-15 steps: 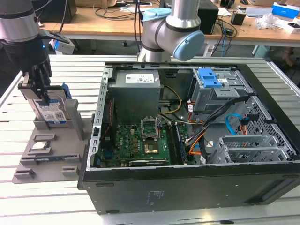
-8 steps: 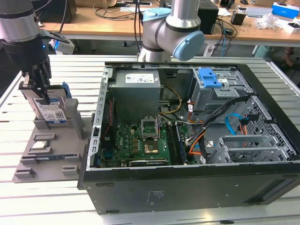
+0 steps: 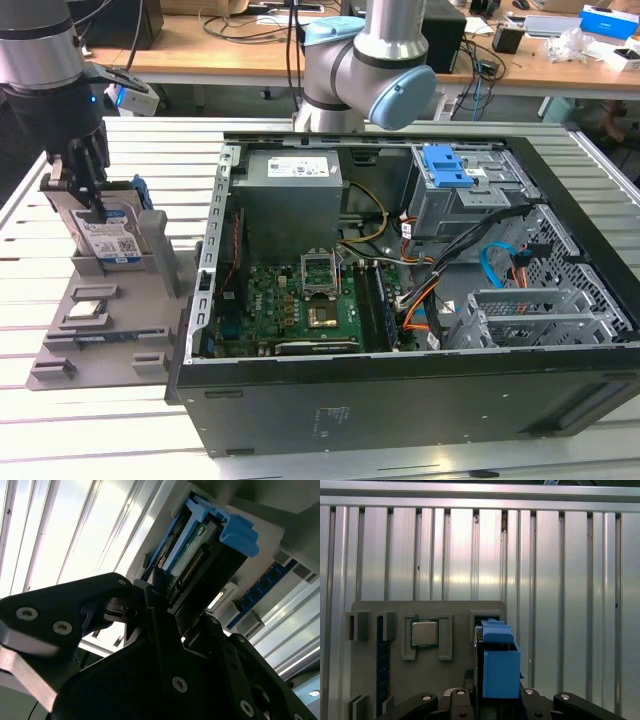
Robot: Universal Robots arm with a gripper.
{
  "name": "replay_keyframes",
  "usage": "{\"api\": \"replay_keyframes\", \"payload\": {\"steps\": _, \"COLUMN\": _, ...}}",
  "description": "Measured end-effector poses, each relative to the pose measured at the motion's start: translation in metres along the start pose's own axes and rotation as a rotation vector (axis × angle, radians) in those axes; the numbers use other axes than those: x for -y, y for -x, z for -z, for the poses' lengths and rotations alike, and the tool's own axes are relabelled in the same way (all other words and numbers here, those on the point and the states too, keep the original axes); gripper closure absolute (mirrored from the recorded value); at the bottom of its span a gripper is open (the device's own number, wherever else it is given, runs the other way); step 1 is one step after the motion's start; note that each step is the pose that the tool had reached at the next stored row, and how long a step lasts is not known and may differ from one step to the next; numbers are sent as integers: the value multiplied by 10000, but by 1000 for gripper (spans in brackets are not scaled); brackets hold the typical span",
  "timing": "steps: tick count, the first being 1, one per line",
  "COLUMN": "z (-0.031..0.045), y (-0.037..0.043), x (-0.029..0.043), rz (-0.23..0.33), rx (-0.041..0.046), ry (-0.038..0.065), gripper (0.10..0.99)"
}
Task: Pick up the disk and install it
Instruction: 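Pick up the disk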
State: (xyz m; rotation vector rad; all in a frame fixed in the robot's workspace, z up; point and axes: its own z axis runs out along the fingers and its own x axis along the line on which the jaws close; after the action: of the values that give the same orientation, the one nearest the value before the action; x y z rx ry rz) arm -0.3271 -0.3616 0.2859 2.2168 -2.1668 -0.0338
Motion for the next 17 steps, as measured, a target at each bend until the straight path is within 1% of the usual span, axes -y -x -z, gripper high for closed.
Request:
{"api": "replay_keyframes", "payload": {"steps": 4, "z": 0, "y": 0, "x": 0, "rz": 0, "rx": -1, "ry": -1, "gripper": 729}}
{"api": "replay_keyframes", "payload": {"steps": 5, "z": 11, "y": 0, "x": 0, "rz": 0, "rx": 1, "ry": -4, "gripper": 729}}
{"api": "replay_keyframes", "payload": {"steps": 11, "z": 119, "y": 4, "x": -5, "rz": 1, "rx": -1, "ry": -1, "gripper": 729}}
{"api": "replay_keyframes", "payload": {"steps": 17, "z": 253, "y": 13, "x": -9, "rz": 0, "rx": -1, "ry": 0, "gripper": 729}}
